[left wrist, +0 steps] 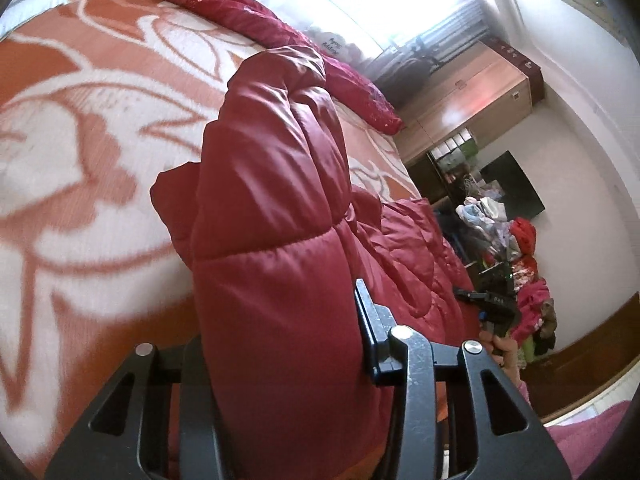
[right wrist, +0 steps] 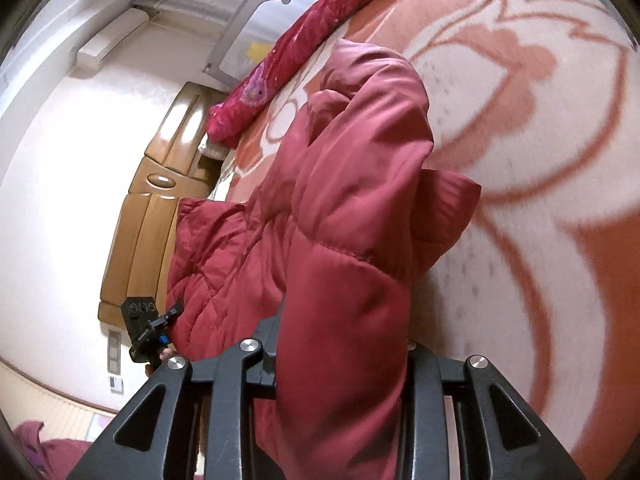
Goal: Fold large clothes
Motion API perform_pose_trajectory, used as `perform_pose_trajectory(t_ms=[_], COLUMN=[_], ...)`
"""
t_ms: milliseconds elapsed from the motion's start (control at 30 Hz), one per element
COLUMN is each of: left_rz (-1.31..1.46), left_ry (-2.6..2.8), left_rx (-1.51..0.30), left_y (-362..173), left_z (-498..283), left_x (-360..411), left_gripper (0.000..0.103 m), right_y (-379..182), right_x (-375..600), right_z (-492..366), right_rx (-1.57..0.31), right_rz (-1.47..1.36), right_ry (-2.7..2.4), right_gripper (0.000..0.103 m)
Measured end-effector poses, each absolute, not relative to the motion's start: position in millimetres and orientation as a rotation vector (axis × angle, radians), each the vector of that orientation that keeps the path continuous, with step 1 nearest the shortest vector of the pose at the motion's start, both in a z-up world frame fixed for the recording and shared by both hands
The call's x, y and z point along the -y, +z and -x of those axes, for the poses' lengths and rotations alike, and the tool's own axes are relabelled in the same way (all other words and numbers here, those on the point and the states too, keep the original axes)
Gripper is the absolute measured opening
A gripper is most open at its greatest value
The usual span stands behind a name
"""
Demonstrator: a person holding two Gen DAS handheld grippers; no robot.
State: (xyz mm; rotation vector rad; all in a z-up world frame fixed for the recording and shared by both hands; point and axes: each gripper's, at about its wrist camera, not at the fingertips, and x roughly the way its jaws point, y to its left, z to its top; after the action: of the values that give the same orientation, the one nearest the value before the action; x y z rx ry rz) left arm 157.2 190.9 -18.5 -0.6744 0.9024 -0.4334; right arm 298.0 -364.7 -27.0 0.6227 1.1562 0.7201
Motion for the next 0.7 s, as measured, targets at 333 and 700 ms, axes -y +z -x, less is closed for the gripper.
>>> perform_pose_trajectory(t_ms=[333, 700], left_rz=[0.69, 0.682], left_ry=[-0.417, -0.319], left_rx=[-0.89, -0.943], left_y=[-23.5, -65.1], left_z=[-101.6, -83.3], left_x=[-191.9, -198.8], left_gripper=[0.039, 0.039], right_y=[-33.7, -59.0], right_x=[370.7, 380.1], right_z=[-234.6, -233.3], right_rx=[-1.137, -1.161], right_rz=[-0.654, -0.652], right_ry=[0.715, 0.65], right_gripper=[0.031, 0.035])
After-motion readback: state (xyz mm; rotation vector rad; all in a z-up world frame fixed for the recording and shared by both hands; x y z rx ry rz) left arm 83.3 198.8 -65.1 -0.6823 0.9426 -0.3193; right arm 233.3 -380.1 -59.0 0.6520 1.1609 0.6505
